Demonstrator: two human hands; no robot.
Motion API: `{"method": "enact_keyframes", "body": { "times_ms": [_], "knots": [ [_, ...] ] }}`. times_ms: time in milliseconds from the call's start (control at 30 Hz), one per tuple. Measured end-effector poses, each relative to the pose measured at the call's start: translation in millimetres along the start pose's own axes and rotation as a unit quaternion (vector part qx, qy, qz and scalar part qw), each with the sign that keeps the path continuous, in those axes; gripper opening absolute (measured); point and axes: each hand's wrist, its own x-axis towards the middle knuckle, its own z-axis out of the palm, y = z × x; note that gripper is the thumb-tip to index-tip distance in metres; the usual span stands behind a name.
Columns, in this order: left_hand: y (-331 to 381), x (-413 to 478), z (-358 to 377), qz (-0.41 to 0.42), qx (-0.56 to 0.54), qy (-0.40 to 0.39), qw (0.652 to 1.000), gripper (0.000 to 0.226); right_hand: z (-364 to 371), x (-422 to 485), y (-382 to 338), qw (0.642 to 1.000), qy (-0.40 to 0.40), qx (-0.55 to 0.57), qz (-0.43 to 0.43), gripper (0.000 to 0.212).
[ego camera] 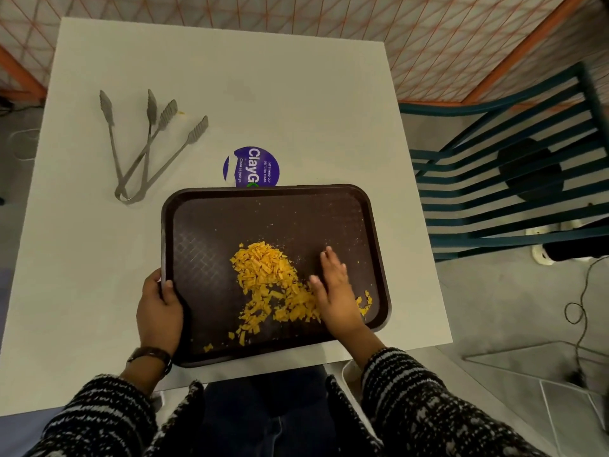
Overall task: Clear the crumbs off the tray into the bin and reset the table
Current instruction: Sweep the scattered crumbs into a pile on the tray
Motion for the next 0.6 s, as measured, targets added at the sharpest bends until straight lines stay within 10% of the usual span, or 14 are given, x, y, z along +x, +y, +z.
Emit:
{"method": "enact_keyframes", "body": {
  "times_ms": [167, 400, 600],
  "knots": [
    [-2, -1, 1, 0.002, 0.002, 0.000, 1.000, 0.034, -17, -16, 36, 0.988, 0.047, -0.082, 0.123, 0.102],
    [-2, -5, 1, -0.007, -0.008, 0.005, 1.000, 0.034, 15, -20, 19, 0.962, 0.117, -0.033, 0.244, 0.076],
    [-3, -7, -1, -0.008, -0.005, -0.001, 1.000, 0.035, 39, -14, -25, 0.984, 0.093, 0.054, 0.141, 0.094]
  ]
}}
